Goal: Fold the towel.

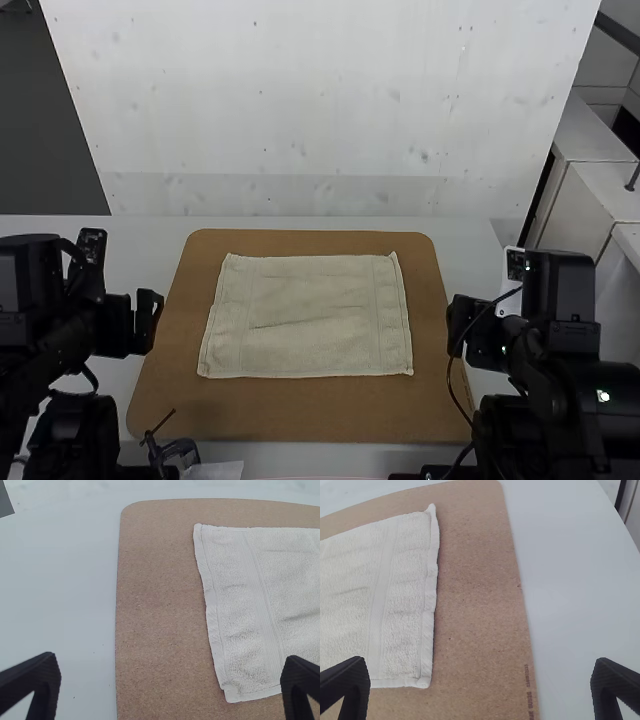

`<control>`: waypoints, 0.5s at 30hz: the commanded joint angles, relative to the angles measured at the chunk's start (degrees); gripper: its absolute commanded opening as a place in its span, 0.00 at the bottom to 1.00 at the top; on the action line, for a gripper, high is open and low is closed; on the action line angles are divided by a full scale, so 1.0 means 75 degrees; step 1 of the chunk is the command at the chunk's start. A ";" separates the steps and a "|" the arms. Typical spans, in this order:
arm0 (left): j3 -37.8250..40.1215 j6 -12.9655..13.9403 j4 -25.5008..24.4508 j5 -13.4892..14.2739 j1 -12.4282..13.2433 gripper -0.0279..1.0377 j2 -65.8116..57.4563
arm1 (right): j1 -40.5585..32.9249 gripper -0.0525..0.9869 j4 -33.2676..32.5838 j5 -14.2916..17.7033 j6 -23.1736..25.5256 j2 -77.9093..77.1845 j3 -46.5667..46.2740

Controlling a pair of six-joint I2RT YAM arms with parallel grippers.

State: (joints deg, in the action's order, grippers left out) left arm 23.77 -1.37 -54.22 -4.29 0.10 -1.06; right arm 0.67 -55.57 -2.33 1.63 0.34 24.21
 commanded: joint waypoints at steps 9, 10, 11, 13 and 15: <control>0.0792 -0.0169 0.1252 -0.0072 -0.0107 0.90 -0.1687 | -0.0335 0.98 0.0906 0.0006 0.0697 0.1197 0.0382; 0.0792 -0.0169 0.1381 -0.0084 -0.0119 0.90 -0.2015 | -0.0417 0.98 0.1093 0.0006 0.0685 0.1560 0.0394; 0.0803 -0.0181 0.1545 -0.0060 -0.0130 0.91 -0.2425 | -0.0511 0.98 0.1351 0.0006 0.0685 0.1912 0.0417; 0.0885 -0.0181 0.1780 -0.0060 -0.0119 0.92 -0.3128 | -0.0616 0.98 0.1796 0.0006 0.0674 0.2650 0.0476; 0.0979 -0.0193 0.2049 -0.0072 -0.0119 0.92 -0.3773 | -0.0663 0.98 0.2089 0.0006 0.0603 0.3447 0.0640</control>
State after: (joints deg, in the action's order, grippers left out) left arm 28.95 -2.31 -40.82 -4.34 -0.45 -23.24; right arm -3.38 -41.67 -2.33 5.91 20.58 26.24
